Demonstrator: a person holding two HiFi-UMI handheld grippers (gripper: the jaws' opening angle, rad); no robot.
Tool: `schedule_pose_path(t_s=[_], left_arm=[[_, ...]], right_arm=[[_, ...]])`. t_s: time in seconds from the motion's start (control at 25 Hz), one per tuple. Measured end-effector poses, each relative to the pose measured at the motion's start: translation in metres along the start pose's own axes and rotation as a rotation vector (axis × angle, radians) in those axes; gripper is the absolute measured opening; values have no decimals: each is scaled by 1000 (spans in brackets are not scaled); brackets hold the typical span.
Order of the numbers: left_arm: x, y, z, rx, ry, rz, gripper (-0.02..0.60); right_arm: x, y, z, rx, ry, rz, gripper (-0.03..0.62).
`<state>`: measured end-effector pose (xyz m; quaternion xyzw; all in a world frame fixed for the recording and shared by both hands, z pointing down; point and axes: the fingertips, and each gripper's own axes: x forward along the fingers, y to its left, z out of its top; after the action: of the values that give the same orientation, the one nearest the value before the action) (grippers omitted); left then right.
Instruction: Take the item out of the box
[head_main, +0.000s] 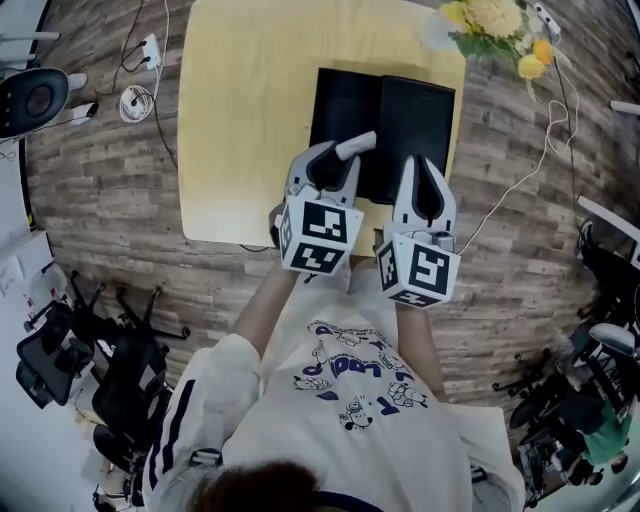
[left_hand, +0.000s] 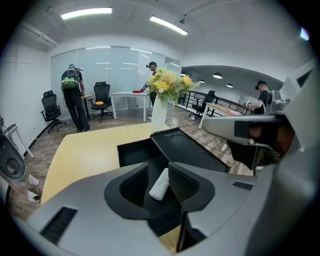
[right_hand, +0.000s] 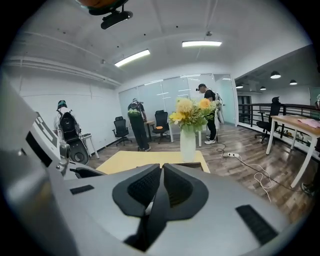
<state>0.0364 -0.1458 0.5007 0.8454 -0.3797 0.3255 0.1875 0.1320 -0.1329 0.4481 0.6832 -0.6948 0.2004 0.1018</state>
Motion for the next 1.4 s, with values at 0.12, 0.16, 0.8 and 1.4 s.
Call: schedule_pose_path(t_s=[0.12, 0.16, 0.8, 1.4], left_arm=[[9, -2, -7, 35, 45, -3, 131], [11, -3, -10, 42, 59, -10, 139], [46, -14, -49, 185, 328, -120, 215], [65, -18, -68, 312, 510, -141, 216]], right_arm=[[4, -3, -8, 7, 26, 7, 43], [5, -4, -10, 8, 34, 9, 43], [24, -17, -34, 37, 111, 28, 43], [36, -21, -45, 54, 151, 36, 43]])
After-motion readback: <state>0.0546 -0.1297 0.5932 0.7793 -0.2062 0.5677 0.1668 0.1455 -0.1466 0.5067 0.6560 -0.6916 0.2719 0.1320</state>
